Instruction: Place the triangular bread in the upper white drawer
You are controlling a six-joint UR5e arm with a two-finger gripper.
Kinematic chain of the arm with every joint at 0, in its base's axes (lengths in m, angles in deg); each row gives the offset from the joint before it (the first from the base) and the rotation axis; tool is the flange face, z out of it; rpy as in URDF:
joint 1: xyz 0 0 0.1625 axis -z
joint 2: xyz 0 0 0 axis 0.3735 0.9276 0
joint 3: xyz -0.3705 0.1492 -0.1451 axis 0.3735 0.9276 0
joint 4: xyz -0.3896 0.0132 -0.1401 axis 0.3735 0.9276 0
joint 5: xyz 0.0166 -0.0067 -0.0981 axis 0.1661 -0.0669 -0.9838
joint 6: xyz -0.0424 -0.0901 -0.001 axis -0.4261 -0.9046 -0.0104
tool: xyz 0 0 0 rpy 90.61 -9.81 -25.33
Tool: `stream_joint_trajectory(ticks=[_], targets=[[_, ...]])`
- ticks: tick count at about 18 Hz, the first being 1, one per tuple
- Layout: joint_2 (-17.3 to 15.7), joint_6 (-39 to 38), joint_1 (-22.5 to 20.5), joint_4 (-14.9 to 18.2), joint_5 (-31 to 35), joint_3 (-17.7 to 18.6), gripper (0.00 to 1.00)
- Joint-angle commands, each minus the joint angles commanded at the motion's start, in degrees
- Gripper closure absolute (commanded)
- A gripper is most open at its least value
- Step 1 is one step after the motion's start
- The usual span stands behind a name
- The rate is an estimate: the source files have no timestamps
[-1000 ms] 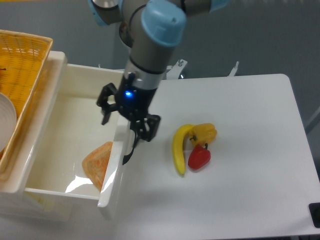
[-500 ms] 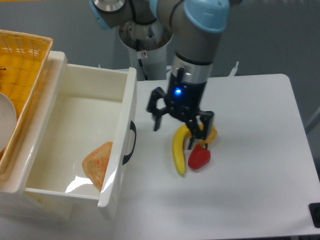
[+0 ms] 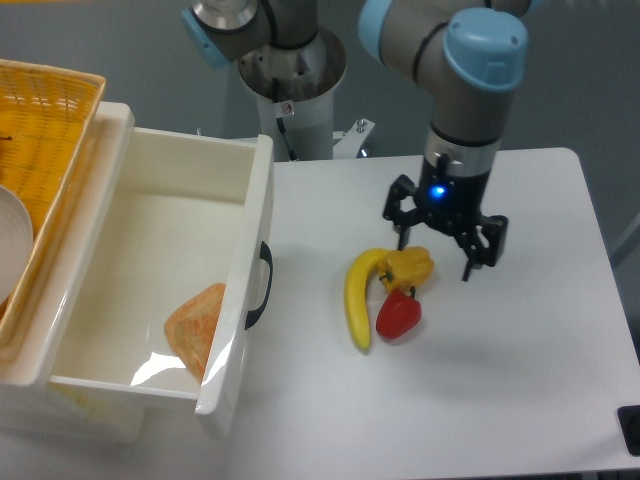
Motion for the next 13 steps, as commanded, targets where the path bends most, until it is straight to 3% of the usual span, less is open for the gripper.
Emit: stream_joint_trajectory(ticks=[5, 13], targets=[[4.75, 6.52, -0.18, 0.0, 5.54, -0.96, 0.0], [11.34, 12.68, -2.55, -1.49, 5.81, -2.37, 0.0]])
